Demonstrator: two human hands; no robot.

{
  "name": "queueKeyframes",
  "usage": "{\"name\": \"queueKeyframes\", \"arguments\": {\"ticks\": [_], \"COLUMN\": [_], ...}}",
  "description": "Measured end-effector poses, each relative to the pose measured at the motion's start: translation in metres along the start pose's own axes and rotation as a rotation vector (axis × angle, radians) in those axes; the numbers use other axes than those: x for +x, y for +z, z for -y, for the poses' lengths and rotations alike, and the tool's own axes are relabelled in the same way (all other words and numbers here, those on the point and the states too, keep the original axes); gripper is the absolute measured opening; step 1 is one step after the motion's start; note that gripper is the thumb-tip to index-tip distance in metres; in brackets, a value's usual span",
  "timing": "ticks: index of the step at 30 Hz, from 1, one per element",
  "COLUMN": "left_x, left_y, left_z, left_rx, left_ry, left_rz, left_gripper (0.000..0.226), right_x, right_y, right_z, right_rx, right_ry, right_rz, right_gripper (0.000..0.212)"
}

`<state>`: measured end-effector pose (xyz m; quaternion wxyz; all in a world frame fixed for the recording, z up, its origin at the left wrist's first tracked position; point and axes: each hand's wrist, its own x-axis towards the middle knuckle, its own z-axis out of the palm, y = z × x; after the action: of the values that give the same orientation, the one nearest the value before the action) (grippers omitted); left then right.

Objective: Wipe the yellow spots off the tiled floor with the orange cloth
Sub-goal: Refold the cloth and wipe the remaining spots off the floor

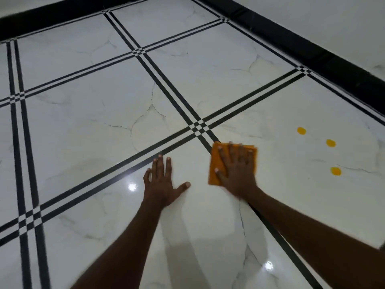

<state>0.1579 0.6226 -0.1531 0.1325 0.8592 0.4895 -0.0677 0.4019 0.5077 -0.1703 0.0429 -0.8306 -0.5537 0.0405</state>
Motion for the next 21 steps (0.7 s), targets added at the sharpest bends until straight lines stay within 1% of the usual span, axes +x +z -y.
{"name": "queueKeyframes", "arguments": {"ticks": [1,2,3,4,5,6,7,8,10,11,12,13,14,15,16,17,19,21], "left_x": [0.002,0.002,0.001,-0.002,-0.004,-0.006,-0.008,-0.009,-0.008,-0.008,-0.007,-0.004,-0.001,0.0,-0.001,-0.001,-0.001,-0.001], "left_y": [-0.001,-0.002,-0.004,-0.005,-0.008,-0.012,-0.015,-0.016,-0.011,-0.006,-0.002,0.003,0.009,0.011,0.01,0.009,0.005,0.002], "left_z": [-0.001,-0.002,-0.004,-0.008,-0.014,-0.022,-0.035,-0.056,-0.101,-0.125,-0.143,-0.158,-0.165,-0.167,-0.164,-0.162,-0.164,-0.17], "left_rx": [-0.002,0.006,0.021,0.037,0.049,0.056,0.059,0.047,0.001,-0.018,-0.021,-0.008,0.026,0.062,0.087,0.105,0.133,0.147], "left_ry": [-0.002,-0.002,-0.005,-0.016,-0.029,-0.032,-0.007,0.044,0.162,0.187,0.182,0.168,0.154,0.143,0.131,0.126,0.128,0.136], "left_rz": [0.011,0.019,0.026,0.032,0.014,-0.021,-0.047,-0.054,-0.006,0.047,0.112,0.159,0.186,0.199,0.196,0.18,0.157,0.153], "left_gripper": [0.114,0.113,0.111,0.108,0.105,0.103,0.102,0.102,0.106,0.112,0.12,0.128,0.135,0.138,0.139,0.14,0.14,0.14], "right_x": [0.007,0.018,0.028,0.033,0.036,0.035,0.026,0.012,-0.019,-0.035,-0.041,-0.039,-0.026,-0.008,0.008,0.022,0.025,0.003], "right_y": [-0.001,0.0,0.002,0.003,0.003,0.001,-0.004,-0.009,-0.014,-0.011,-0.008,-0.004,-0.004,-0.006,-0.01,-0.013,-0.015,-0.014], "right_z": [0.004,-0.003,-0.017,-0.038,-0.066,-0.095,-0.118,-0.131,-0.12,-0.104,-0.089,-0.085,-0.089,-0.103,-0.12,-0.143,-0.181,-0.187], "right_rx": [0.01,0.01,-0.005,-0.029,-0.049,-0.04,-0.005,0.019,0.008,-0.023,-0.026,-0.031,-0.054,-0.064,-0.056,-0.046,-0.038,-0.032], "right_ry": [-0.095,-0.143,-0.124,-0.029,0.106,0.226,0.308,0.351,0.392,0.375,0.301,0.174,0.041,-0.036,-0.024,0.069,0.32,0.434], "right_rz": [0.029,0.035,0.006,-0.031,-0.075,-0.096,-0.1,-0.103,-0.121,-0.145,-0.135,-0.098,-0.058,-0.038,-0.015,-0.024,-0.114,-0.138], "right_gripper": [0.08,0.079,0.078,0.076,0.076,0.076,0.078,0.079,0.079,0.078,0.077,0.077,0.077,0.077,0.076,0.076,0.075,0.075]}}
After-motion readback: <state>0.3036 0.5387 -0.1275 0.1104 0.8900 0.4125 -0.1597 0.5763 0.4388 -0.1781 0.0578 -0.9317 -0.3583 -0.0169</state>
